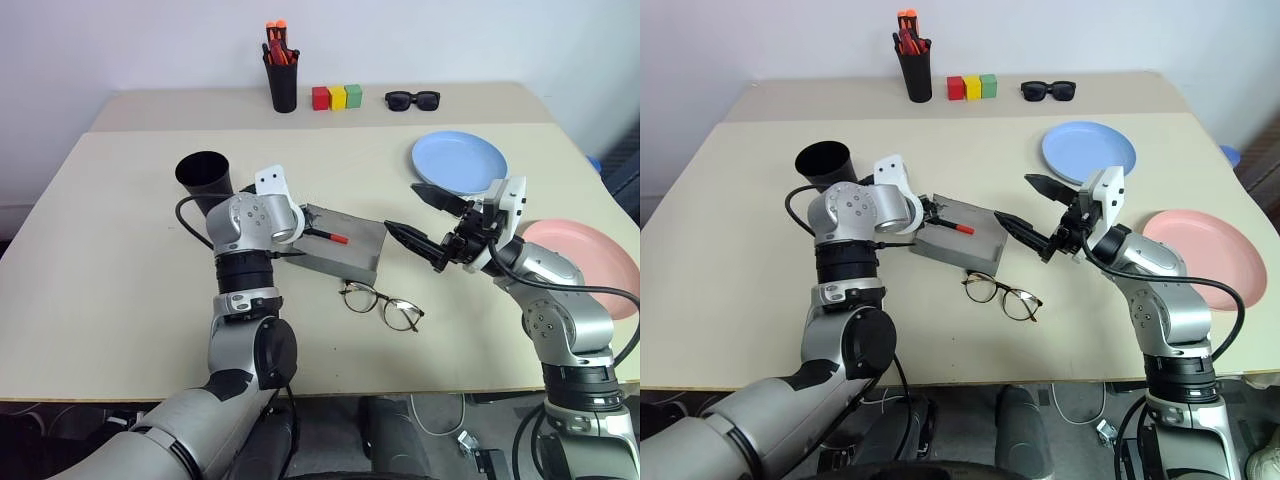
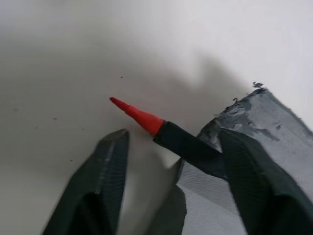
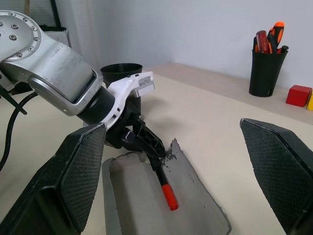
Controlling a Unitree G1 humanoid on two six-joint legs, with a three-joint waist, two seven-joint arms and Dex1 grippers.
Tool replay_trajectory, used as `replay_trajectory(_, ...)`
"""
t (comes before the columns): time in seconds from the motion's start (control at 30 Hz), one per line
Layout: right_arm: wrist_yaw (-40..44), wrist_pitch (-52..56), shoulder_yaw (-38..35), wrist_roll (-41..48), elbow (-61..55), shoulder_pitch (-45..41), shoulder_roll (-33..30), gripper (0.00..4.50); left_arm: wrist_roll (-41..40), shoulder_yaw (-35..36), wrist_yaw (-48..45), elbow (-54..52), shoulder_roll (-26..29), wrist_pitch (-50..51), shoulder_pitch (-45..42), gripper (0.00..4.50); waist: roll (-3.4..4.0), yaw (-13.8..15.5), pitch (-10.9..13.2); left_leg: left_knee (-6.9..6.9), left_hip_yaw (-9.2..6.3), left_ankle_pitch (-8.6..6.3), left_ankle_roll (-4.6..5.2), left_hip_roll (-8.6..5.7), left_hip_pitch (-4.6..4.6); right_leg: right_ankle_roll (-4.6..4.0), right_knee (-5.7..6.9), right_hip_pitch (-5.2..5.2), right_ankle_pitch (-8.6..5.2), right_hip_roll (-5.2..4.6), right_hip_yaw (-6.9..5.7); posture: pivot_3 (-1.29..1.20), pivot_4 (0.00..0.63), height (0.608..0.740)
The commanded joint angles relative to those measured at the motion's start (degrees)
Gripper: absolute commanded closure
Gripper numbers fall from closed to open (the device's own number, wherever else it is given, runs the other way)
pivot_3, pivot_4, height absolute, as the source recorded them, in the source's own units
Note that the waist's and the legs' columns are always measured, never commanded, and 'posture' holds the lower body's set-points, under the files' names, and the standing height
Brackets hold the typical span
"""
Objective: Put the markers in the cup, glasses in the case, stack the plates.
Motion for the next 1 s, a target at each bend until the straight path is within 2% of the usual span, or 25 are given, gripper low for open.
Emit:
replay_trajectory(0.03,0.21,-0.61,-0.80,0.30,-1.61,-0.35,-0.48,0.00,-0.01,-2.64,0.47,-0.28,-5.76,-0.35,-1.31,1.33,0.00,0.01,0.00,0.00,0.00,0.00,0.00,0.00,0.00,0.00,0.00,0.00,0.00,0.00,0.00,0.00,0.150,0.740)
replay_trajectory(0.27,0.06,-0.66,-0.62,0.21,-1.68,-0.64,-0.33,0.00,-2.07,-1.02,0.92,0.14,-6.15,-1.83,-1.21,1.33,0.00,0.00,0.00,0.00,0.00,0.00,0.00,0.00,0.00,0.00,0.00,0.00,0.00,0.00,0.00,0.00,0.150,0.740)
replay_trajectory(0.37,0.05,-0.72,-0.57,0.19,-1.51,-0.84,-0.24,0.00,-1.90,-1.79,1.35,0.49,-5.52,-1.97,-1.25,2.18,0.00,0.01,0.00,0.00,0.00,0.00,0.00,0.00,-0.01,0.00,0.00,0.00,0.00,0.00,0.00,0.00,0.150,0.740)
replay_trajectory(0.5,0.13,-0.80,-0.42,0.21,-1.32,-1.07,-0.07,0.00,-2.11,-1.59,1.86,0.83,-5.26,-1.45,-1.45,4.20,0.00,0.02,0.00,0.00,0.00,0.00,0.00,0.00,0.00,0.00,0.00,0.00,0.00,0.00,0.00,0.00,0.150,0.740)
replay_trajectory(0.53,0.14,-0.81,-0.38,0.20,-1.31,-1.12,-0.04,0.00,-2.12,-1.68,1.87,0.83,-5.19,-1.31,-1.47,4.48,0.01,0.03,0.00,0.00,0.00,0.00,0.00,0.00,0.01,0.00,0.00,0.00,0.00,0.00,0.00,0.00,0.150,0.740)
replay_trajectory(0.97,0.16,-1.02,-0.30,0.11,-1.10,-1.23,0.08,0.00,-1.22,-3.06,3.00,1.18,-4.78,-2.48,-1.70,4.48,0.01,0.08,0.00,0.00,0.00,0.00,0.00,0.00,0.04,0.00,0.00,0.04,0.00,0.00,0.00,0.00,0.150,0.740)
replay_trajectory(1.0,0.12,-1.03,-0.28,0.09,-1.05,-1.31,0.10,0.00,-2.55,-1.13,3.03,1.44,-5.28,-3.07,-1.81,4.23,0.01,0.08,0.00,0.00,0.00,0.00,0.00,0.00,0.04,0.00,0.00,0.04,0.00,0.00,0.00,0.00,0.150,0.740)
